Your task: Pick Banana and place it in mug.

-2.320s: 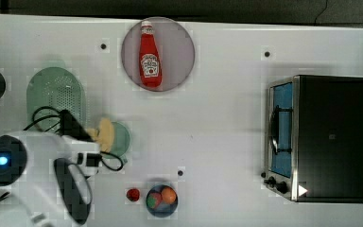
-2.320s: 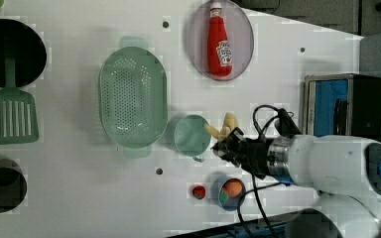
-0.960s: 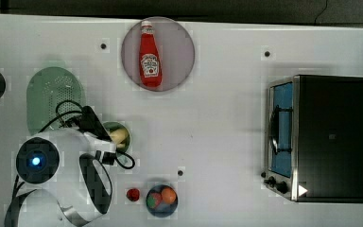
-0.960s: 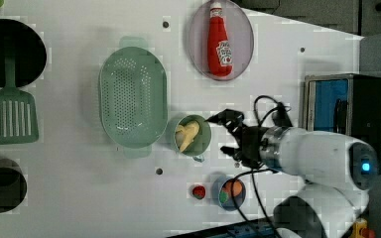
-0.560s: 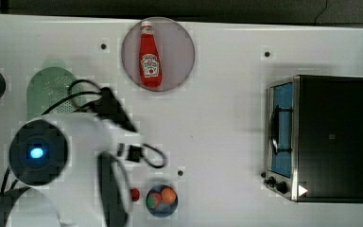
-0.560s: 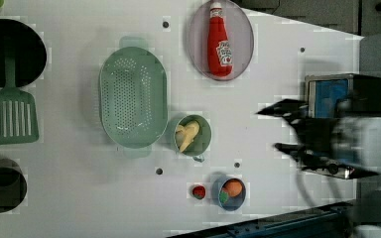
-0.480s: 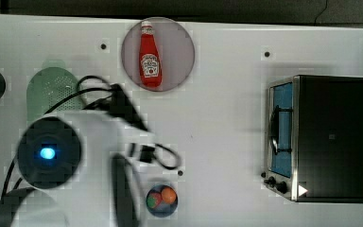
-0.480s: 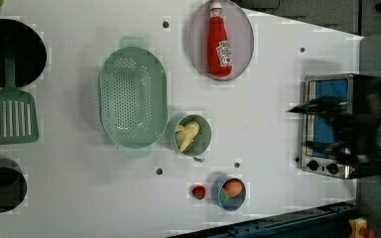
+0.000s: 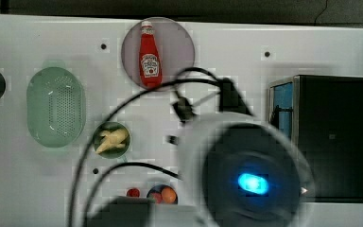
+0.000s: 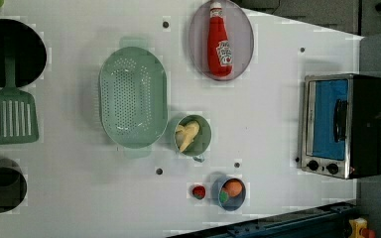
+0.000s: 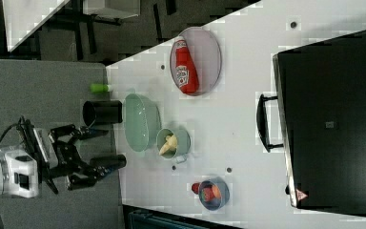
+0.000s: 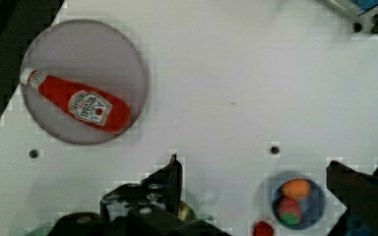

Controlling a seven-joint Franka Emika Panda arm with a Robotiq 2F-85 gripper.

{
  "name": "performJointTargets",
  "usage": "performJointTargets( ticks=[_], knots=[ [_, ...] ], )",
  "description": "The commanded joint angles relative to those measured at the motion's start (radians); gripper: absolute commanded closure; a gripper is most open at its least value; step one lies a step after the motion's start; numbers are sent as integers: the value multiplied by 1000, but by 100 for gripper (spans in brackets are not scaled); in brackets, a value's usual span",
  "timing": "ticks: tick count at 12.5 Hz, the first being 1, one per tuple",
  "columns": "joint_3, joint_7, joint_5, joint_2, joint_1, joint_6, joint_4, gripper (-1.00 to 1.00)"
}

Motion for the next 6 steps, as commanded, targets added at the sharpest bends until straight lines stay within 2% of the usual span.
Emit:
performJointTargets(
  ticks=[1,6],
  knots=[
    [-13,-125,2,-4,-11,-3,1,-100],
    [8,-122,-52,3,-9,-17,1,-100]
  ],
)
